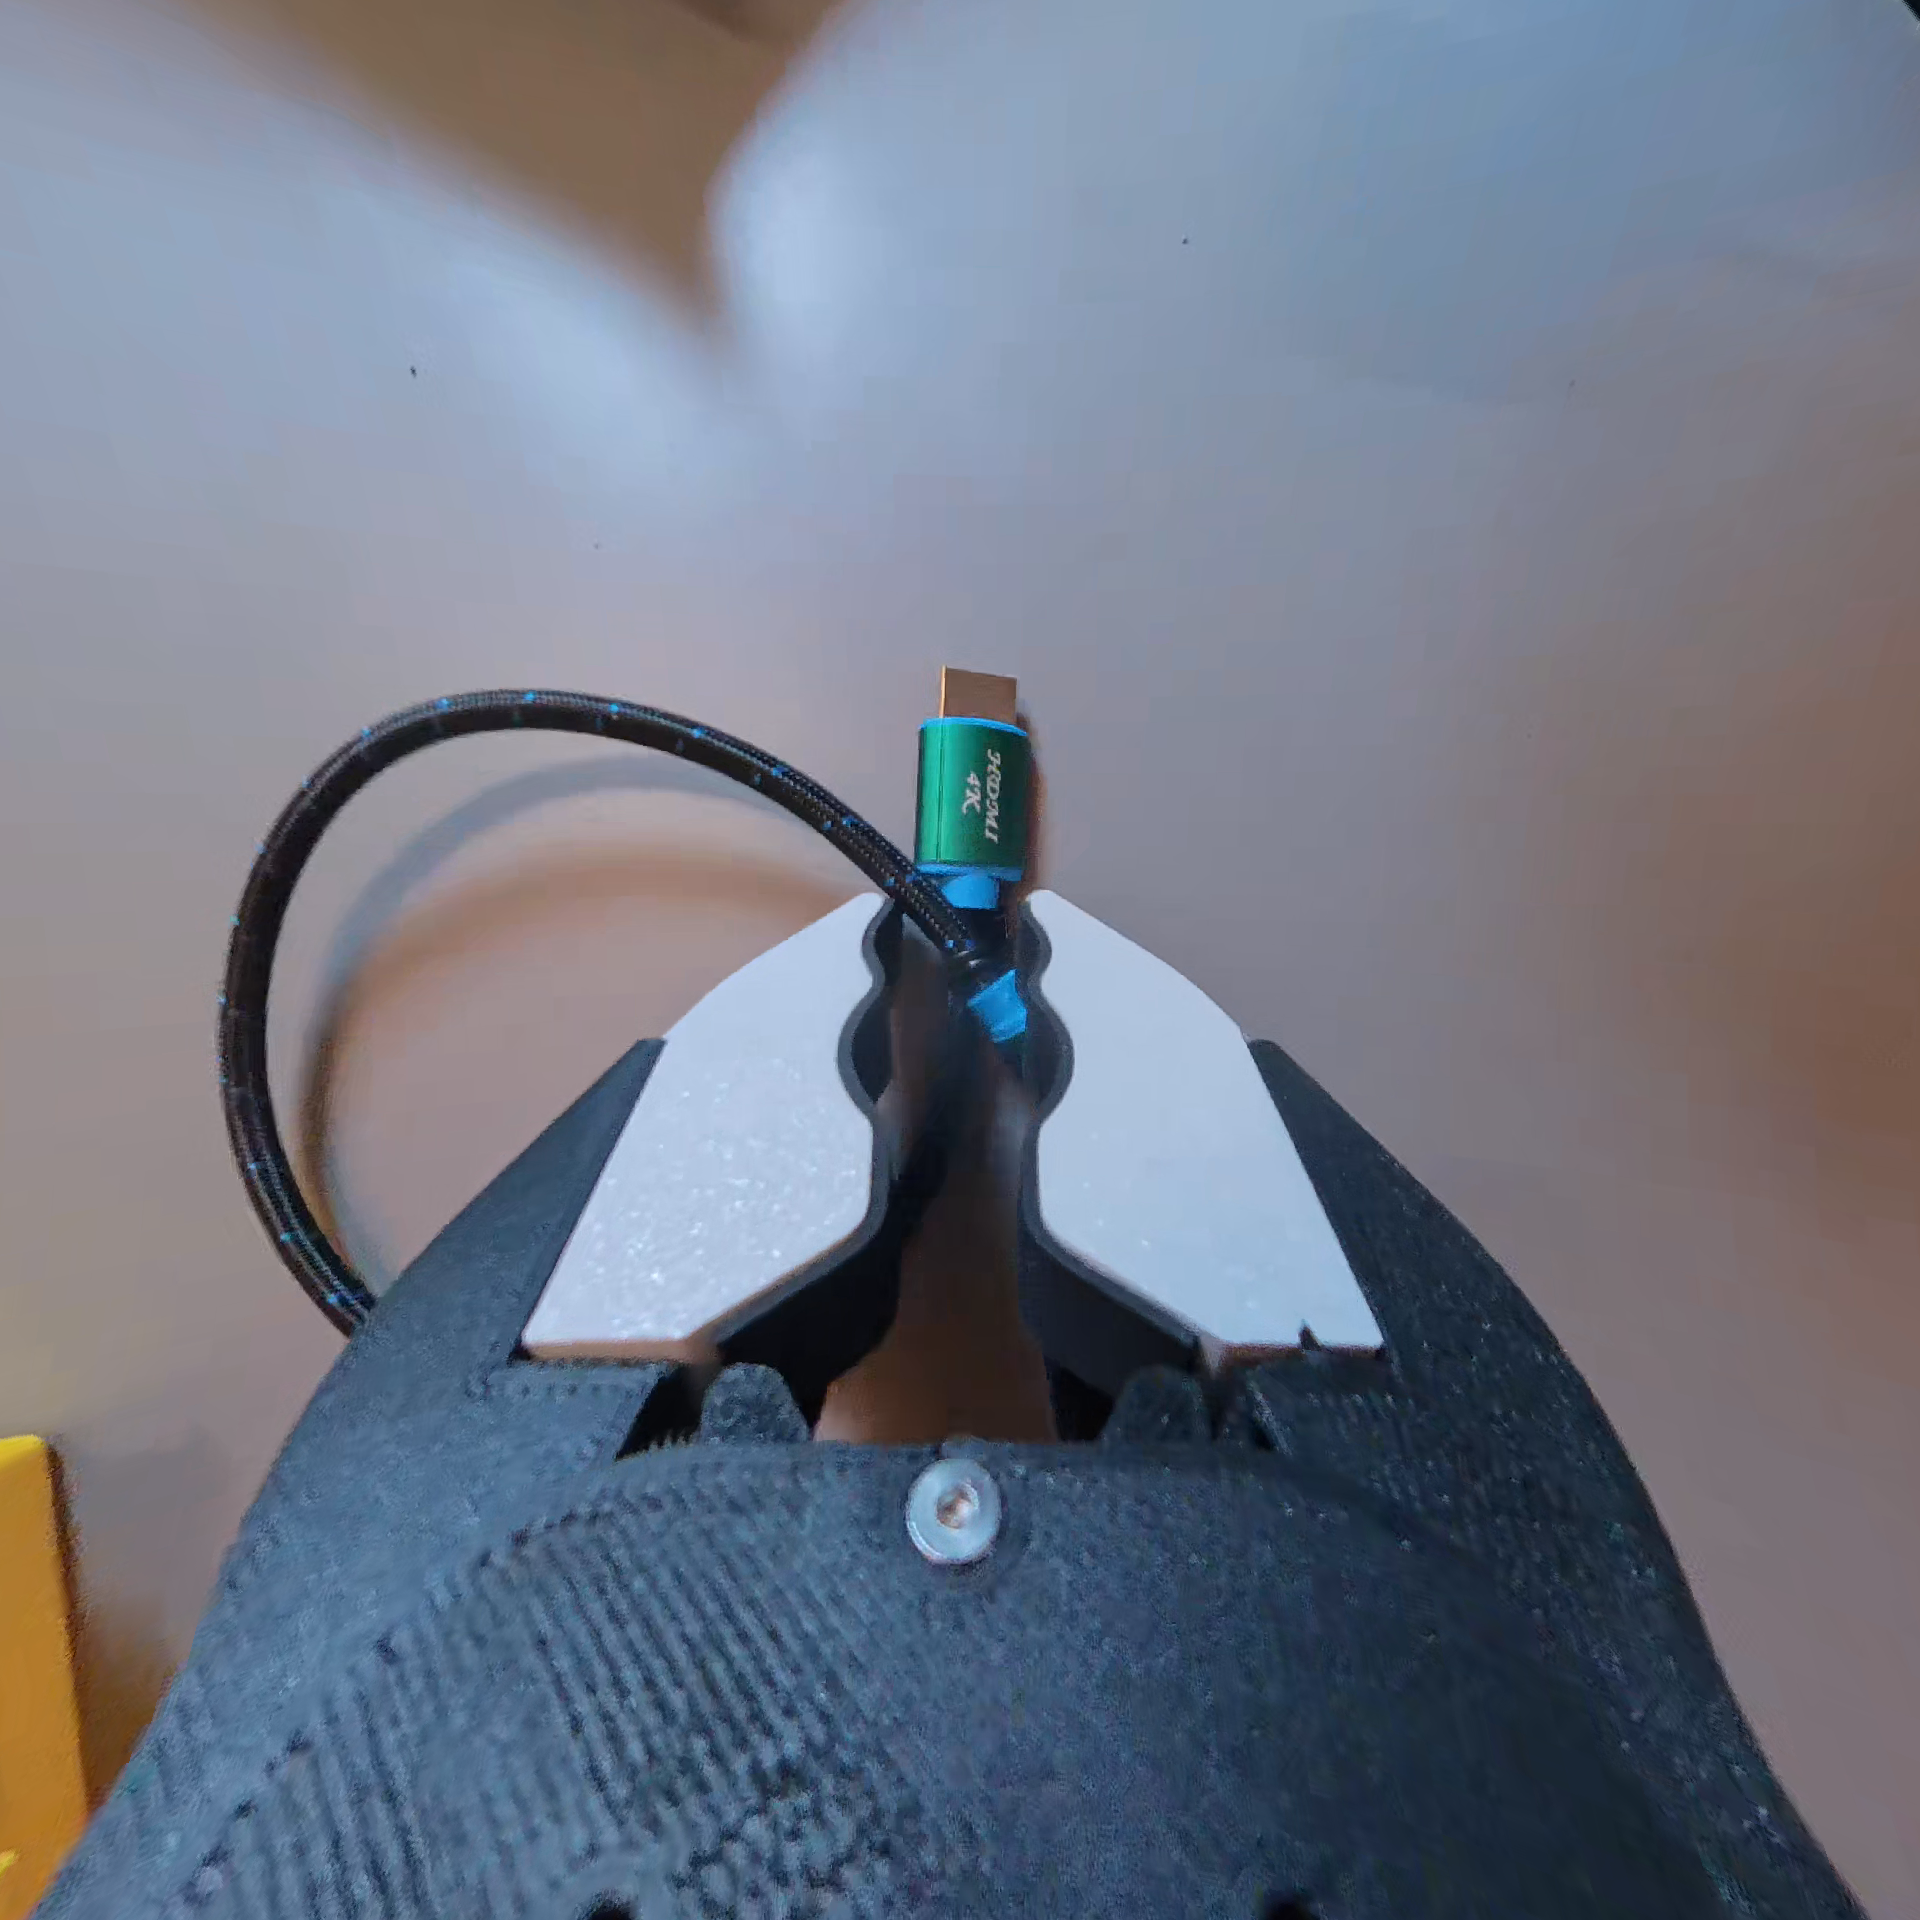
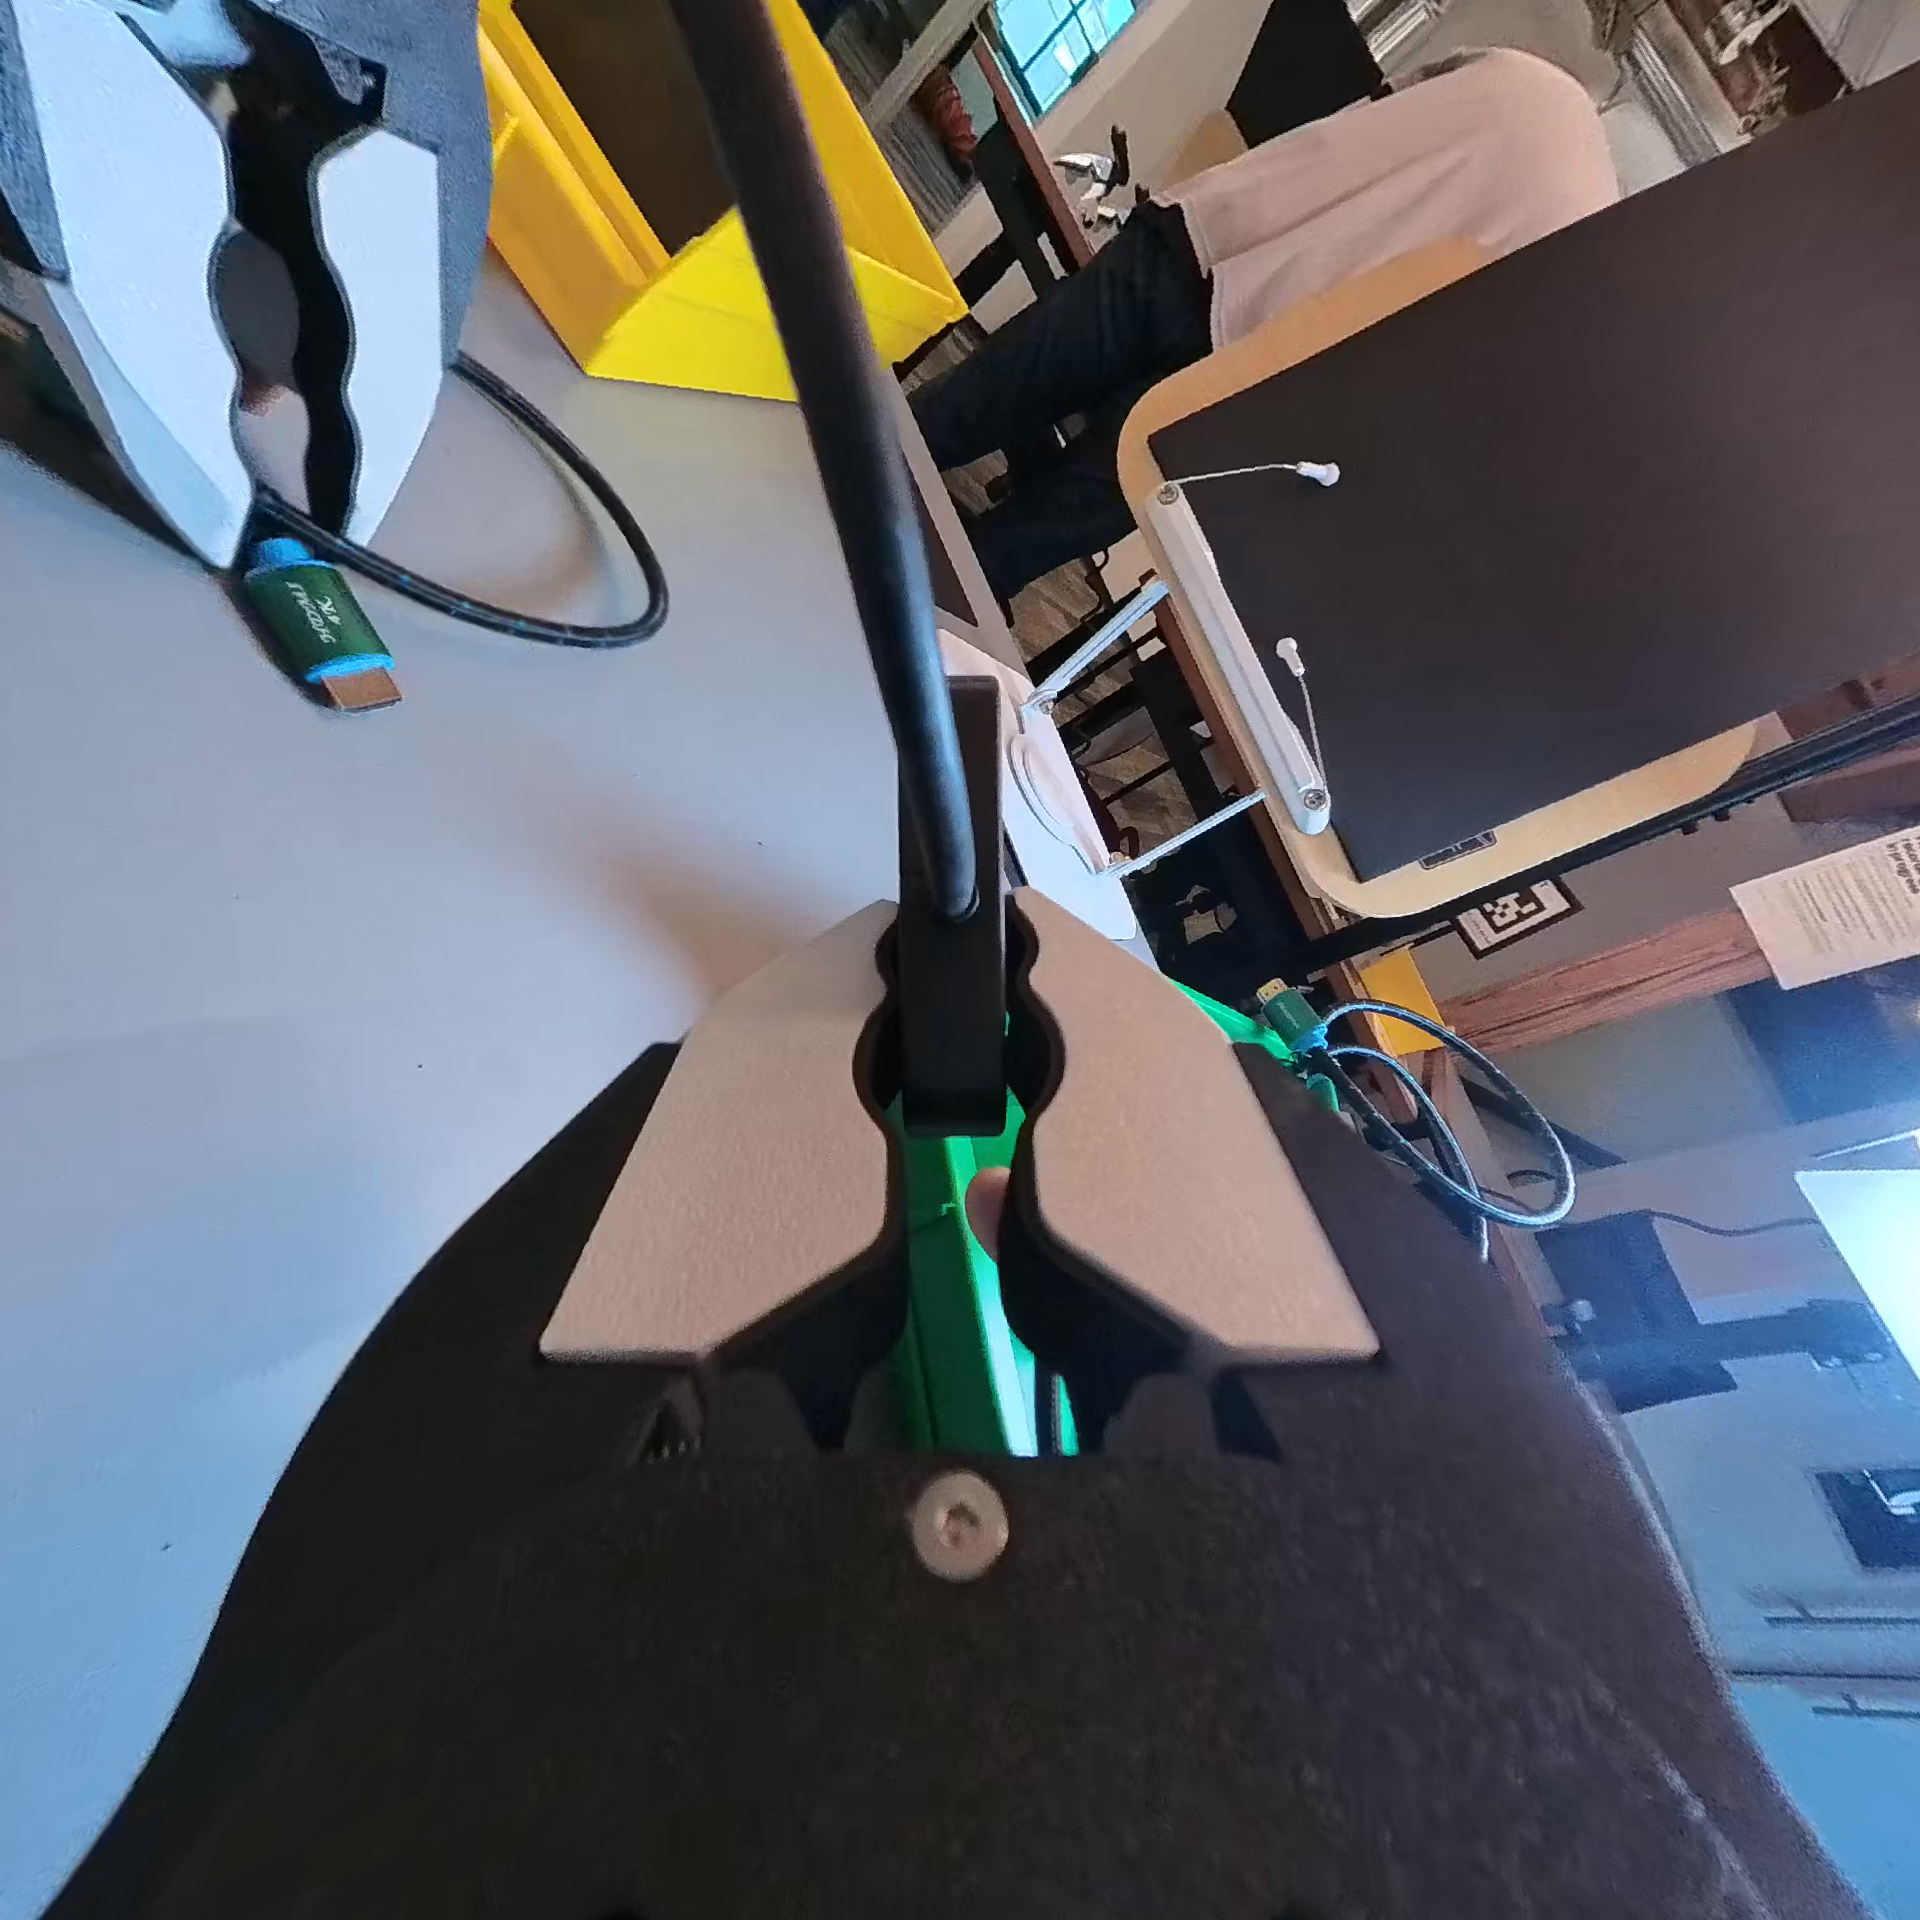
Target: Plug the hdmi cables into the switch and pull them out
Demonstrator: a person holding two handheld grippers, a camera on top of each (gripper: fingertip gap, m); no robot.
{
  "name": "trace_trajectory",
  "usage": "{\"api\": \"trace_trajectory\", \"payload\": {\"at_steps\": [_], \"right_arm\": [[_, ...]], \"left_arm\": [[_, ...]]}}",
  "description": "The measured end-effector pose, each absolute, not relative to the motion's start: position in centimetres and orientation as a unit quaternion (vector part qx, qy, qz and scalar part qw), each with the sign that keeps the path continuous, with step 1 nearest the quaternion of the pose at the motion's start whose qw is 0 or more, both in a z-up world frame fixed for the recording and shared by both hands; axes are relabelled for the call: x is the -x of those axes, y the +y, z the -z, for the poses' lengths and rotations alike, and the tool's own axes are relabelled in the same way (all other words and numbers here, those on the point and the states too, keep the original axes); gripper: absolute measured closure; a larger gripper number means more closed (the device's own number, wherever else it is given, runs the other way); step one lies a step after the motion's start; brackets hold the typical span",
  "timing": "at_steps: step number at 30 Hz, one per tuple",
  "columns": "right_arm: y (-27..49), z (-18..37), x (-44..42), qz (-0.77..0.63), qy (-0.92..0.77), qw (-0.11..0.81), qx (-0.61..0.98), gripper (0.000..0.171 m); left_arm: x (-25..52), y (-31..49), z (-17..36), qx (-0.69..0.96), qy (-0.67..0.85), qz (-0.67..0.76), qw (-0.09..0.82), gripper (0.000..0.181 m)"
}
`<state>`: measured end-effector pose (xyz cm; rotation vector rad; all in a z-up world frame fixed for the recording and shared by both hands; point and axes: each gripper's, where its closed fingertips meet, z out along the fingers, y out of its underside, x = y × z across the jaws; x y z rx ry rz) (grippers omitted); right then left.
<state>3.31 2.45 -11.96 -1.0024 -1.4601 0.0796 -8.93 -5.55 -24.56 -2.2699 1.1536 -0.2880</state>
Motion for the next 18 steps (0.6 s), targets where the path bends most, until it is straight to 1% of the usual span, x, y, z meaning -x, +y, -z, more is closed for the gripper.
{"api": "trace_trajectory", "payload": {"at_steps": [6, 9, 13, 18], "right_arm": [[2.5, 12.5, -3.3, -0.033, -0.648, 0.626, 0.433, 0.156], [2.5, 12.9, -3.2, -0.025, -0.653, 0.622, 0.432, 0.156], [2.4, 13.1, -2.9, -0.027, -0.656, 0.618, 0.433, 0.156], [2.3, 13.2, -2.9, -0.021, -0.66, 0.615, 0.43, 0.156]], "left_arm": [[10.3, -6.1, 24.2, 0.834, 0.462, 0.082, 0.289, 0.164], [11.2, -6.0, 23.7, 0.827, 0.473, 0.048, 0.301, 0.16], [11.0, -6.7, 24.2, 0.833, 0.479, 0.043, 0.275, 0.146], [10.4, -5.4, 24.4, 0.844, 0.463, 0.063, 0.263, 0.146]]}}
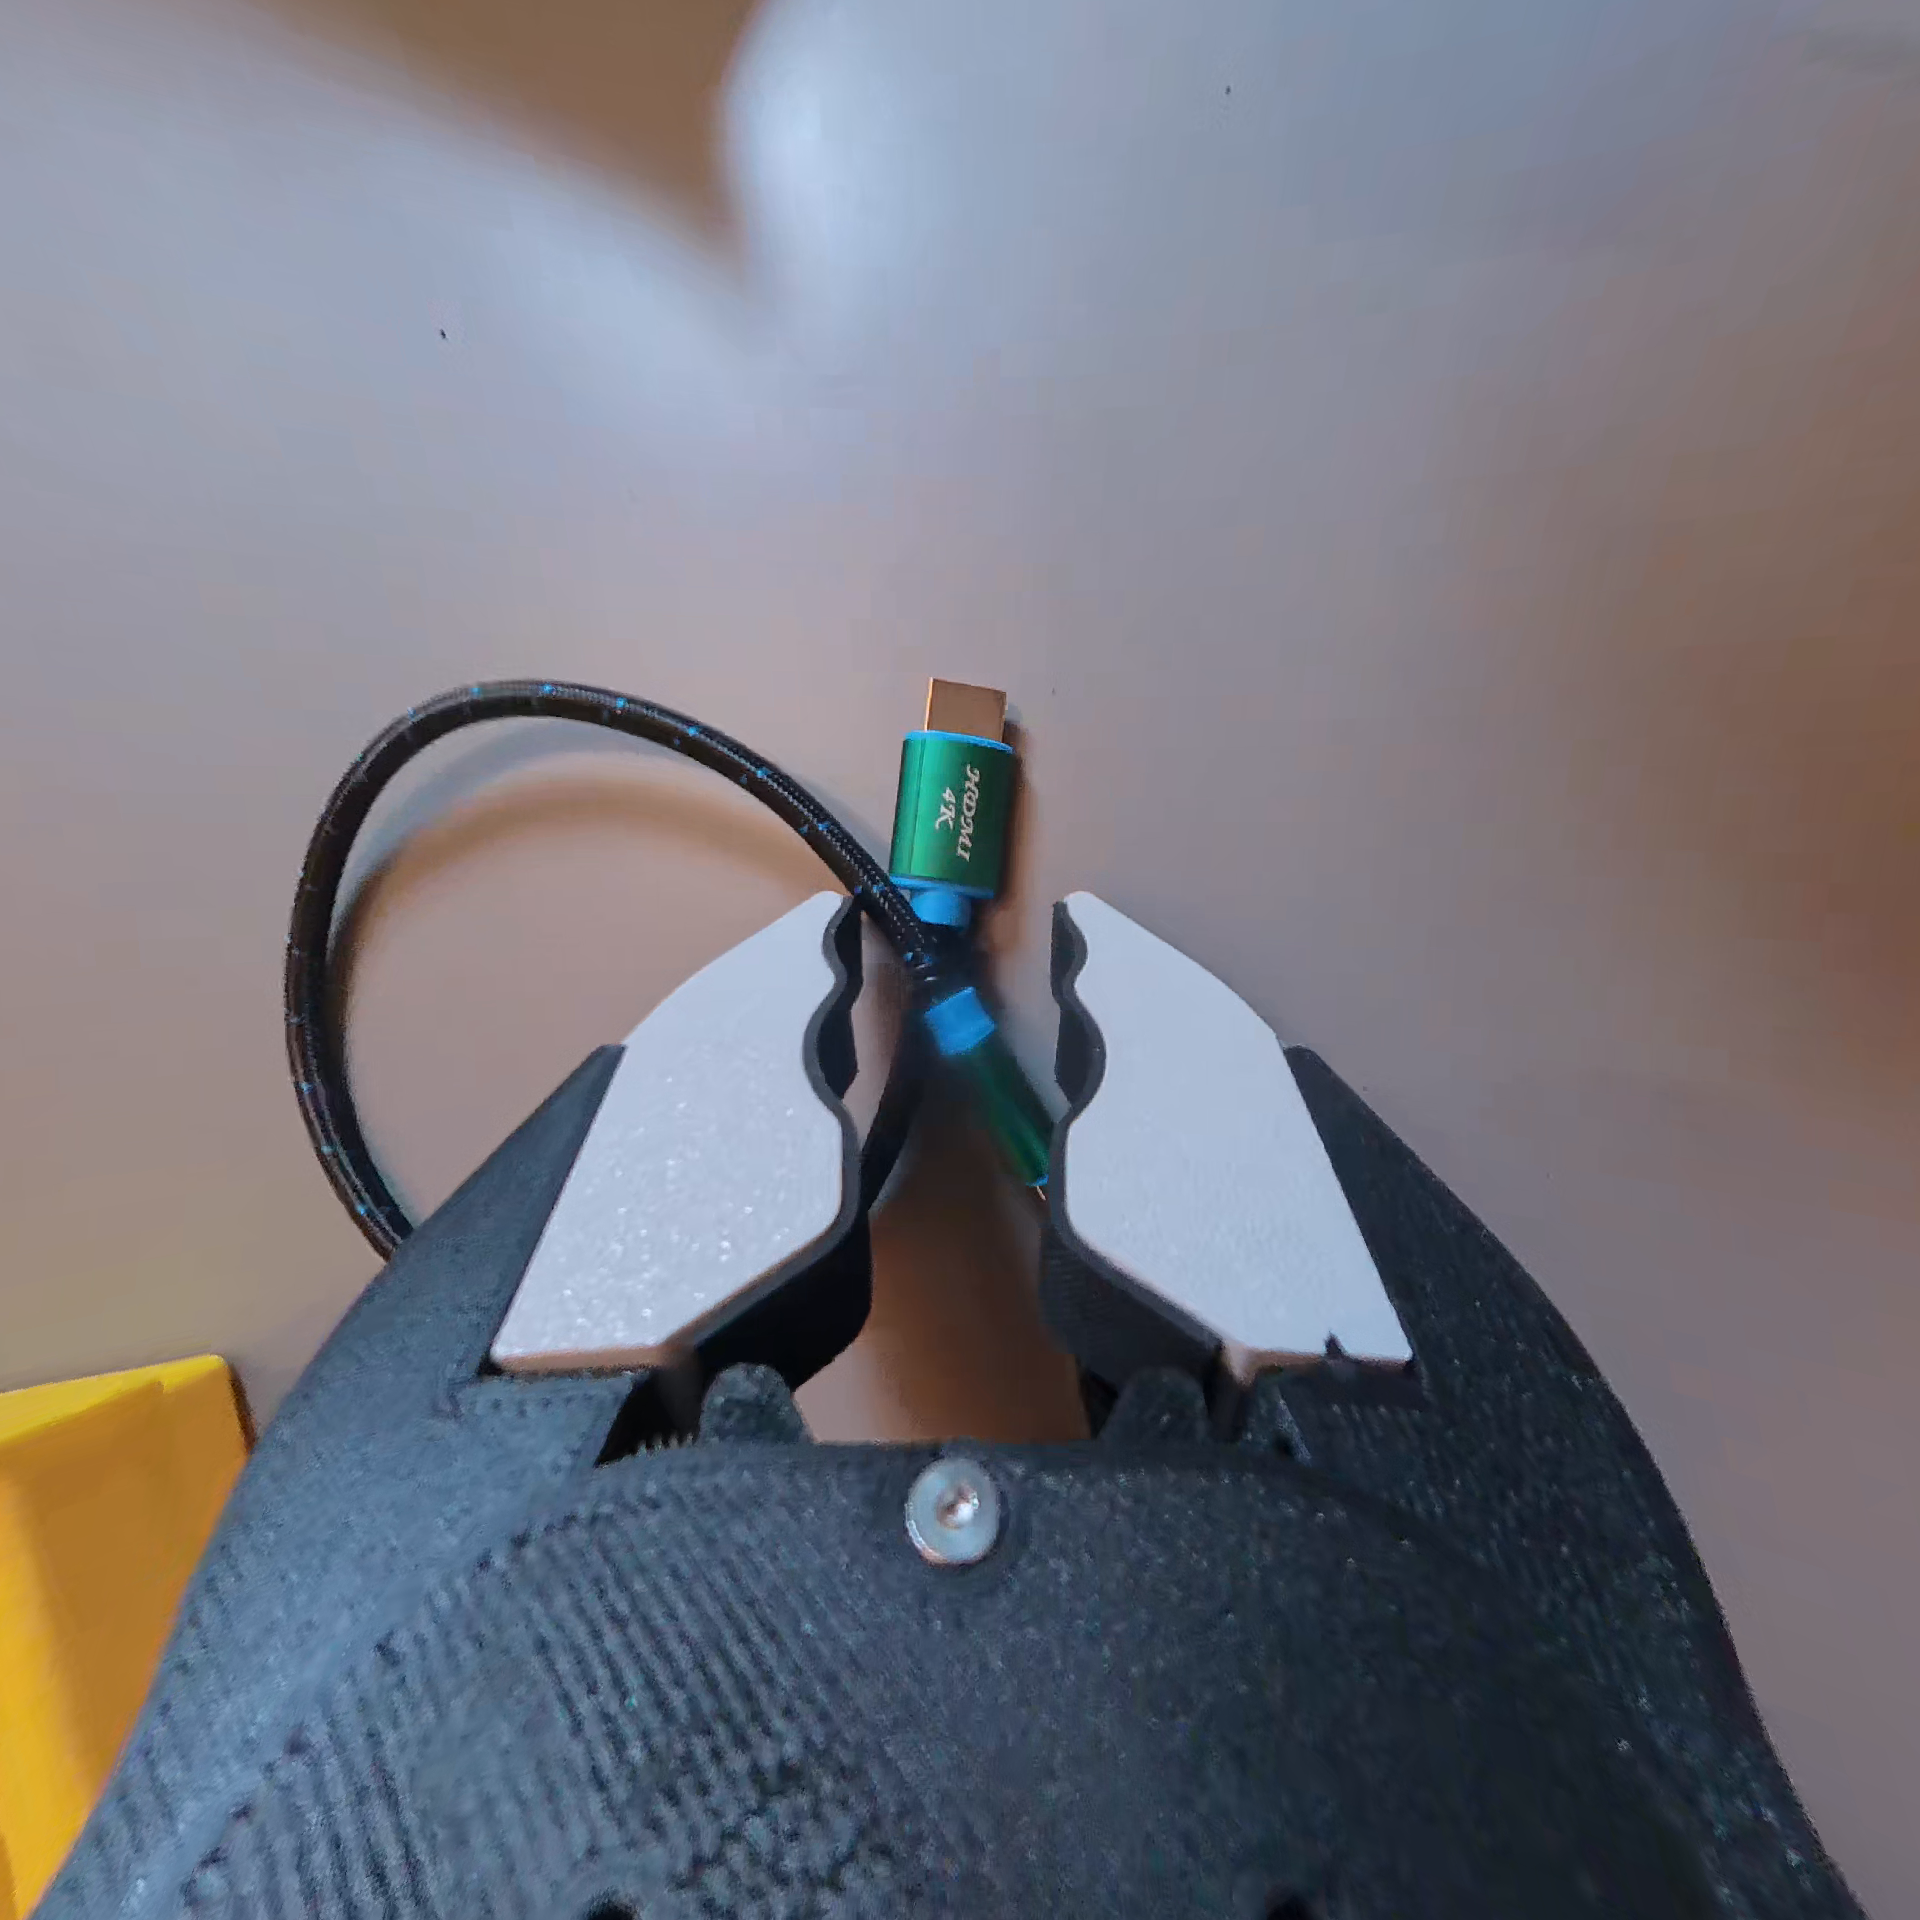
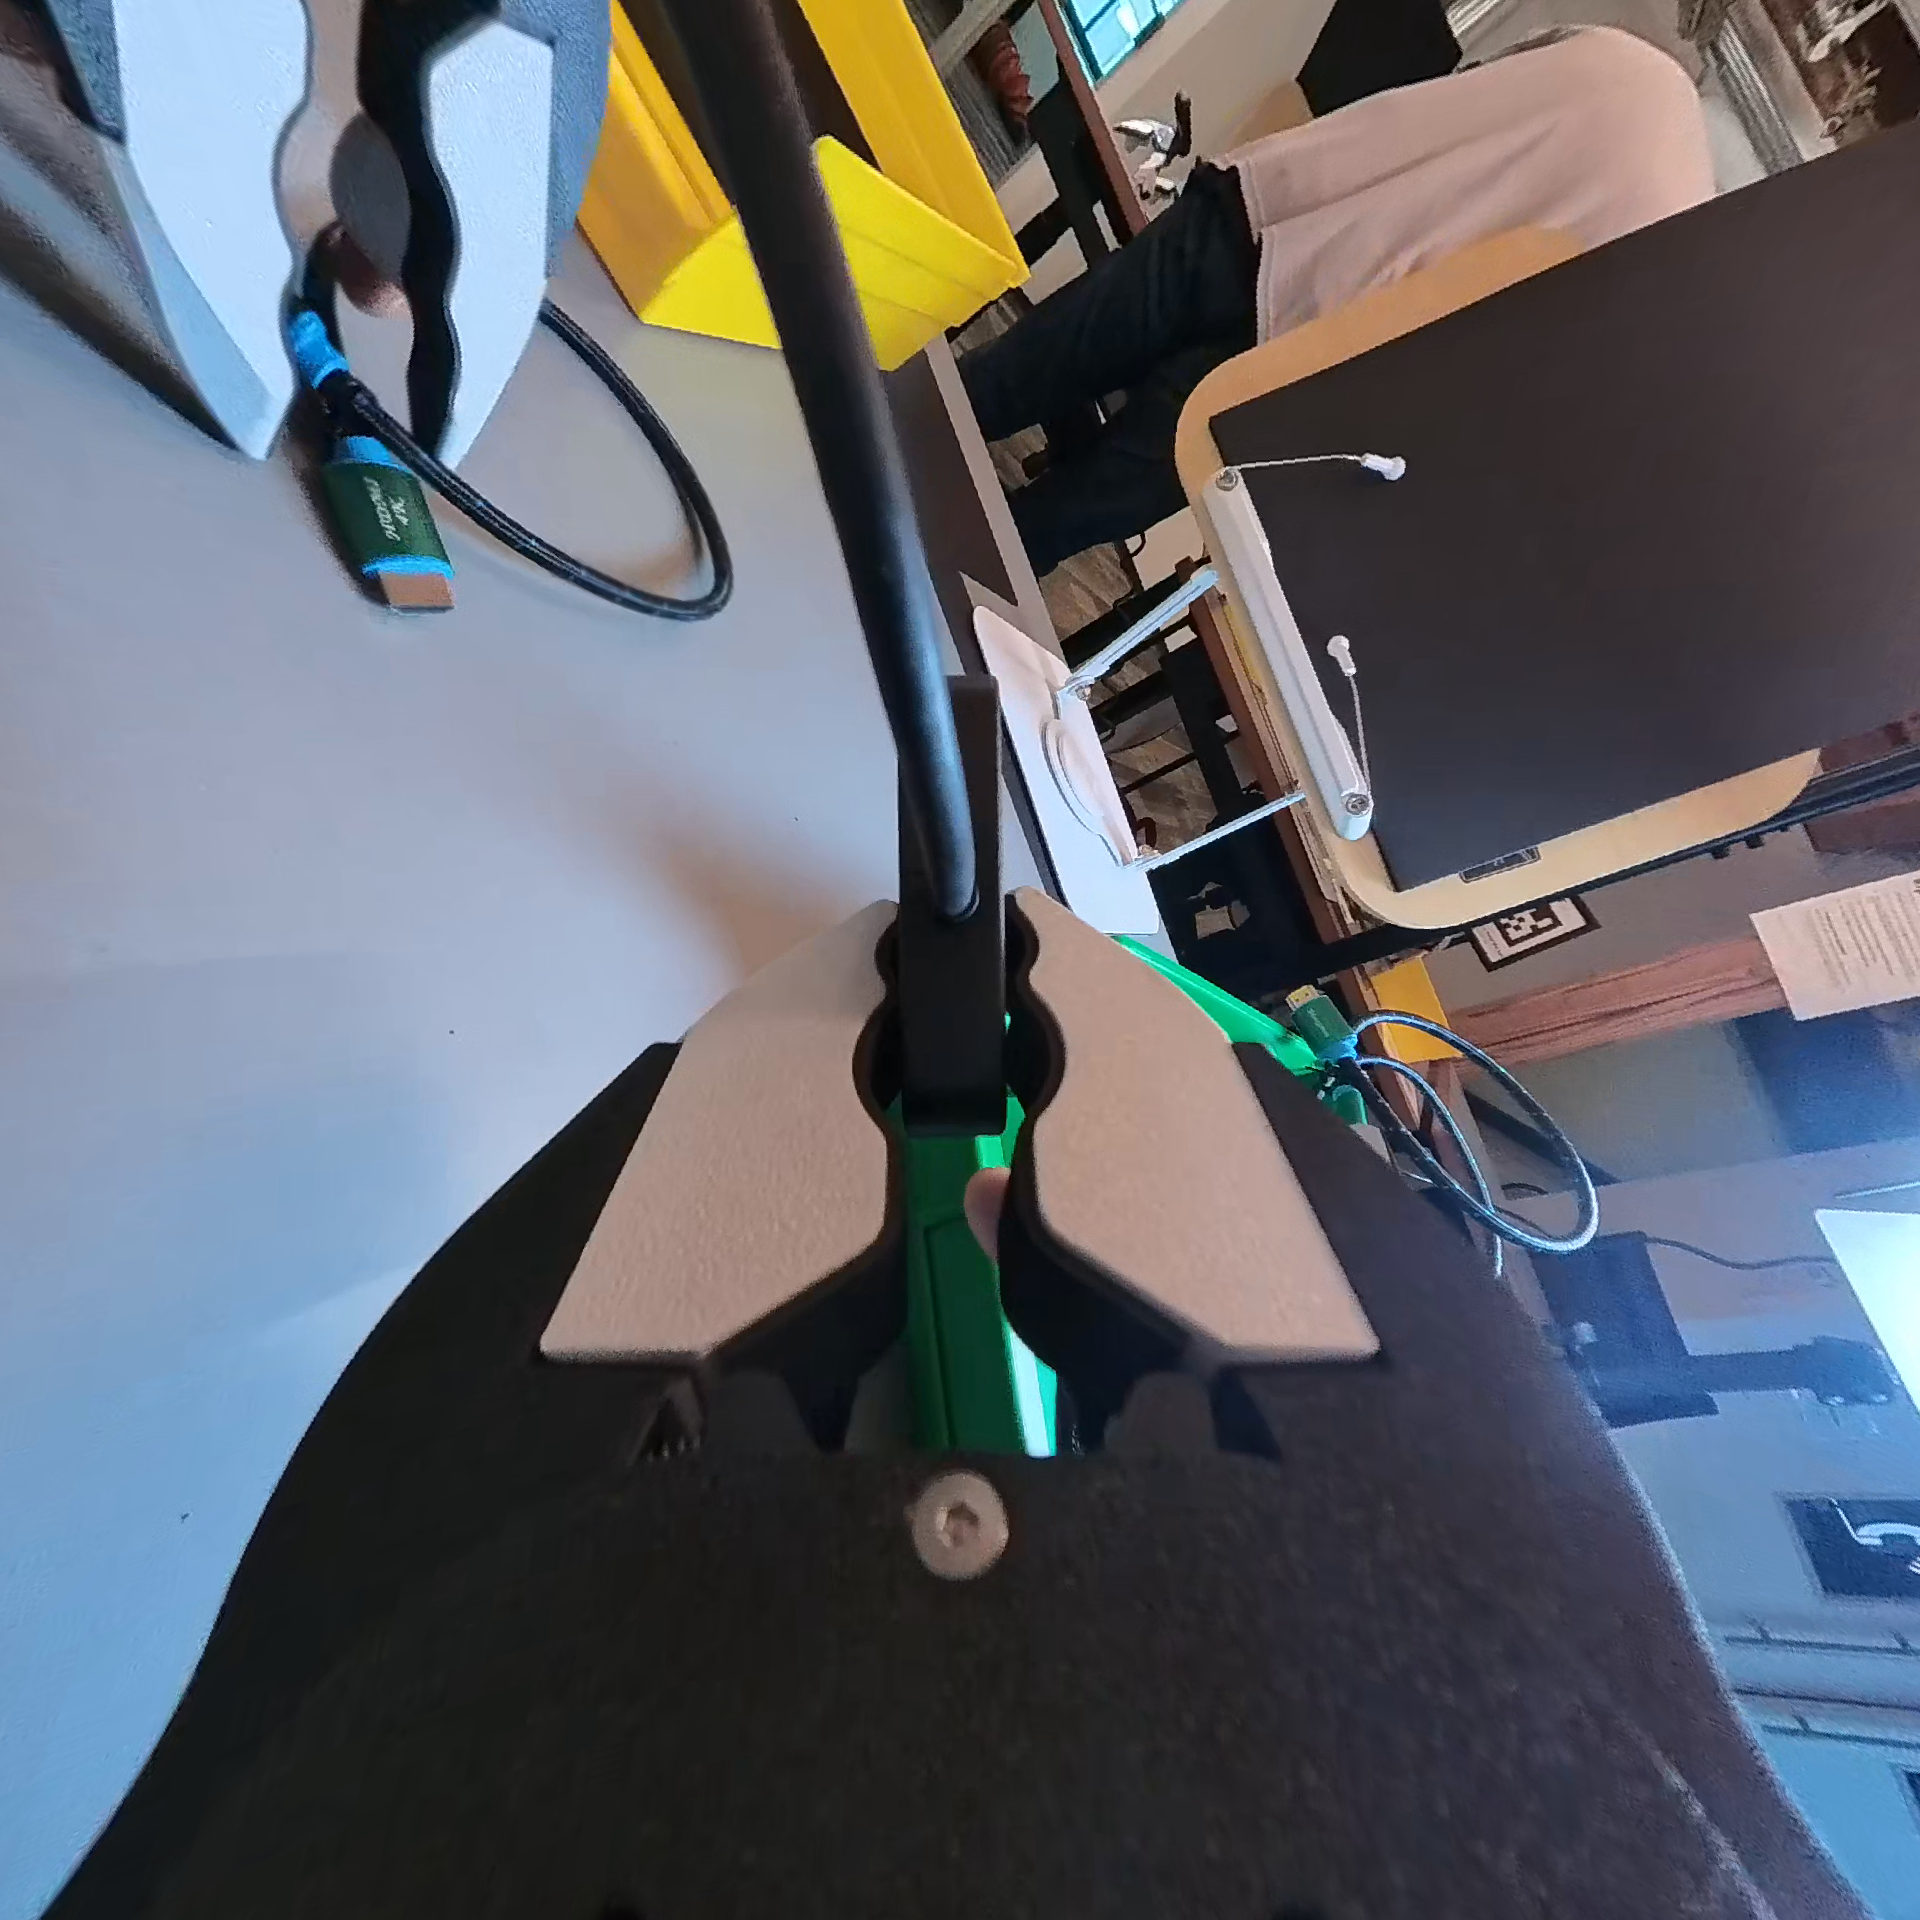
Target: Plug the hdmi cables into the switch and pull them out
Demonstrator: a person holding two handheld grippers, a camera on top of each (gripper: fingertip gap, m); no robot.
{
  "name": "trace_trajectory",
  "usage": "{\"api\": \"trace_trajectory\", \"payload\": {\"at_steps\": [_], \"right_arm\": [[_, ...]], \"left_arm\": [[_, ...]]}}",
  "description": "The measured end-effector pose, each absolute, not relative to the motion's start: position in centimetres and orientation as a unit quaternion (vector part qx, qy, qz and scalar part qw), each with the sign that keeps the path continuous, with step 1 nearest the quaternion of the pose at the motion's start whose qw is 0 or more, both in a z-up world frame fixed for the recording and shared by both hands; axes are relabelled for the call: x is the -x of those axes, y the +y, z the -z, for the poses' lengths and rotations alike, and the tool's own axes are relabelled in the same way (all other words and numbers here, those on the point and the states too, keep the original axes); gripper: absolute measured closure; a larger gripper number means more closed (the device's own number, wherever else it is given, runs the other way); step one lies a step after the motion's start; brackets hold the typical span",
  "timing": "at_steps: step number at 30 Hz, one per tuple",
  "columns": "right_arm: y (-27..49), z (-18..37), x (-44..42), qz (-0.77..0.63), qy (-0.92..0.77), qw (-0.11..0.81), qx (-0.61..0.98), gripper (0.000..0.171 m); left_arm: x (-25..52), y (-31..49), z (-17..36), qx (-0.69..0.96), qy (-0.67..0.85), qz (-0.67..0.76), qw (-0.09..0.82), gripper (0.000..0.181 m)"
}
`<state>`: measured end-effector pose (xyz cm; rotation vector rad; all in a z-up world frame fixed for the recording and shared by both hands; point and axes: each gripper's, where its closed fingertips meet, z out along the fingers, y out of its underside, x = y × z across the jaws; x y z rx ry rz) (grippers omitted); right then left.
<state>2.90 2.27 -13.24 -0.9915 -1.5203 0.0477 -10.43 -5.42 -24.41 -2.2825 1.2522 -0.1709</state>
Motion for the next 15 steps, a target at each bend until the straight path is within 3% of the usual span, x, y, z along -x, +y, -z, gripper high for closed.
{"api": "trace_trajectory", "payload": {"at_steps": [9, 15], "right_arm": [[2.1, 13.5, -3.1, -0.03, -0.671, 0.613, 0.416, 0.156], [1.9, 15.0, -2.3, 0.031, -0.698, 0.615, 0.366, 0.156]], "left_arm": [[11.0, -3.1, 24.2, 0.824, 0.473, 0.039, 0.309, 0.162], [10.7, -2.9, 20.2, 0.823, 0.433, 0.097, 0.356, 0.17]]}}
